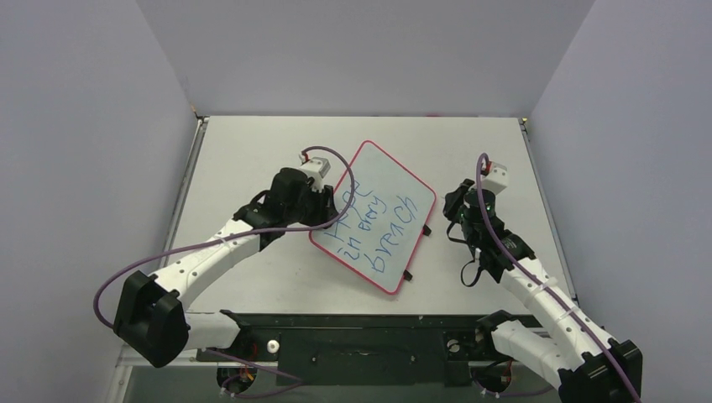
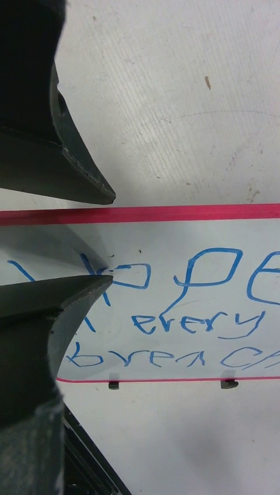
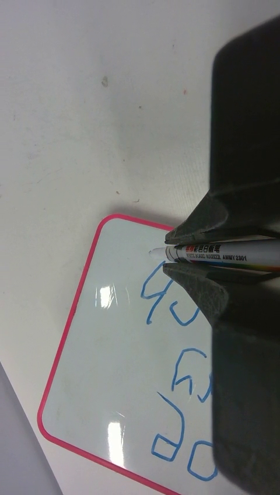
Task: Write a sentence on the whiteboard
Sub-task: Put down the whiteboard on the whiteboard stand, then move the whiteboard to the center of the board.
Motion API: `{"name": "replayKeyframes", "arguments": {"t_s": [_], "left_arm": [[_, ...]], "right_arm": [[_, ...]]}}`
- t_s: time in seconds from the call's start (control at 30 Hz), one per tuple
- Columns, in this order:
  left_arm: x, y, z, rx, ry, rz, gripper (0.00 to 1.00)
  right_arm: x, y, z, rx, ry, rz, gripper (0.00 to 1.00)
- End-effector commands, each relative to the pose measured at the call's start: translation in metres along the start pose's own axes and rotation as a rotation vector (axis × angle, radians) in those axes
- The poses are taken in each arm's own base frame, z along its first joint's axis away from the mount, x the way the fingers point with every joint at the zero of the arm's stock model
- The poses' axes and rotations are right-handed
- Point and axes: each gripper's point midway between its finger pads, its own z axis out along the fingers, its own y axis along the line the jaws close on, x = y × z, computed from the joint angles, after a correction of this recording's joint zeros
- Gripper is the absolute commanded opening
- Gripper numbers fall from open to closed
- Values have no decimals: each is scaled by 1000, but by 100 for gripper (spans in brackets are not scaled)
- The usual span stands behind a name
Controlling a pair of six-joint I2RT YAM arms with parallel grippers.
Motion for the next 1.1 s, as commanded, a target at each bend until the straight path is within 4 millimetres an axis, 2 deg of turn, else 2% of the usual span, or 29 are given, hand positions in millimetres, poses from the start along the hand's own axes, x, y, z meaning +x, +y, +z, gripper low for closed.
{"name": "replayKeyframes", "arguments": {"t_s": [0.0, 0.27, 0.43, 0.53, 0.57, 0.67, 0.77, 0.9, 1.07], "left_arm": [[-30, -13, -21, 10, -61, 35, 46], [-53, -19, -39, 2, -88, 72, 56], [-73, -25, -54, -8, -110, 88, 57], [-81, -40, -63, 8, -117, 94, 57], [-84, -52, -68, 29, -120, 106, 57], [-88, -71, -72, 51, -119, 115, 58], [-85, -98, -68, 106, -98, 120, 57], [-72, -136, -51, 210, -70, 124, 56], [-41, -171, -14, 308, -13, 152, 53]], "right_arm": [[-31, 8, -9, -16, -79, 18, 0], [-47, 9, -19, -9, -109, 22, 0], [-60, 10, -24, 7, -132, 31, 0], [-74, 12, -29, 14, -156, 45, 0], [-77, 13, -30, 17, -158, 49, 0], [-96, 22, -36, 2, -183, 73, 0], [-111, 37, -42, -46, -202, 118, 0], [-142, 58, -56, -90, -246, 165, 0], [-159, 70, -62, -106, -250, 185, 0]]}}
